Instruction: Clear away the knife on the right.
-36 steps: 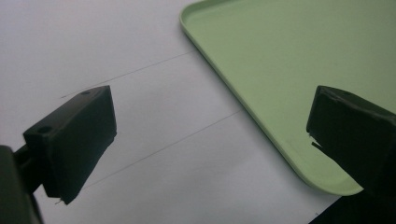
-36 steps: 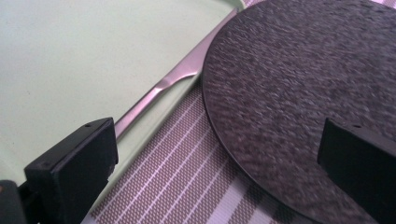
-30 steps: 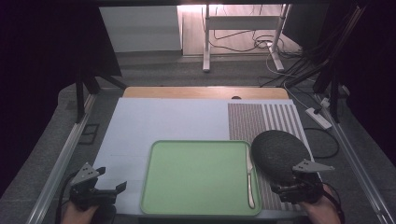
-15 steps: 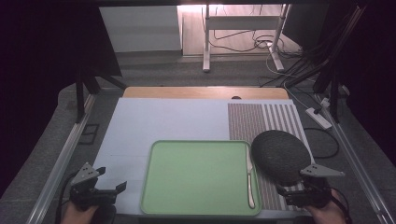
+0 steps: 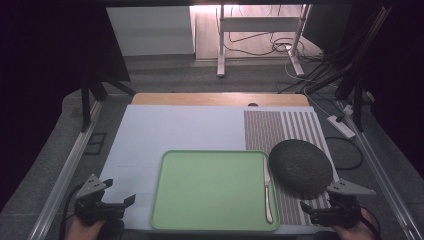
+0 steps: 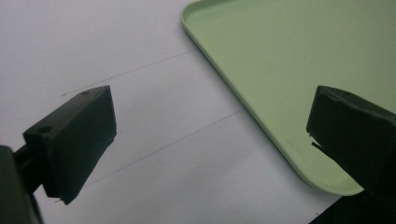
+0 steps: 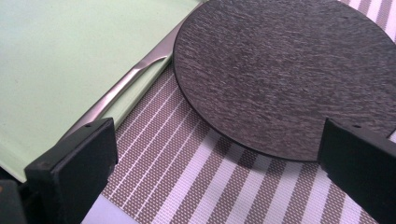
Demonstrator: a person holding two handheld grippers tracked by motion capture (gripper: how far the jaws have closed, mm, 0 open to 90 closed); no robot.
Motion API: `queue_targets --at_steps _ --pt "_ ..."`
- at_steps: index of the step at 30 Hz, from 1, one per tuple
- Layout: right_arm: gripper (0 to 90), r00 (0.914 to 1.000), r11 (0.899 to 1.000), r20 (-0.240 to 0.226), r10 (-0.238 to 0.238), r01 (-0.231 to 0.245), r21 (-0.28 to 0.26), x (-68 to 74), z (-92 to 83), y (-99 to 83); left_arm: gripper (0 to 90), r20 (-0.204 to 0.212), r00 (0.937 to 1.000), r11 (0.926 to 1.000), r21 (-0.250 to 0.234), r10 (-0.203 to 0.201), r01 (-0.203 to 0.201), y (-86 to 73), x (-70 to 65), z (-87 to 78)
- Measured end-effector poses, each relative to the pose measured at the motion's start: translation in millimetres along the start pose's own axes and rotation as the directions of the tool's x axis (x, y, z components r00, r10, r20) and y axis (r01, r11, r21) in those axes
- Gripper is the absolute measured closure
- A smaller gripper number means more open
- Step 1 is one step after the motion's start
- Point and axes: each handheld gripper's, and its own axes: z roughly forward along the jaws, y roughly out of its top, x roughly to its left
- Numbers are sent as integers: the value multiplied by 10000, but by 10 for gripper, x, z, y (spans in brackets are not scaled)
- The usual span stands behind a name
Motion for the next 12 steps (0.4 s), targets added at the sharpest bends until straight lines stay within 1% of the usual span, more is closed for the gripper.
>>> queue_targets --at_steps 5,12 --pt "0 9999 9999 85 135 -135 40 -13 -29 -24 25 -7 10000 10000 5 -7 7 -1 0 0" --pt "0 9999 9999 101 96 -97 108 -19 -32 -33 25 -10 10000 10000 31 -7 7 7 -2 6"
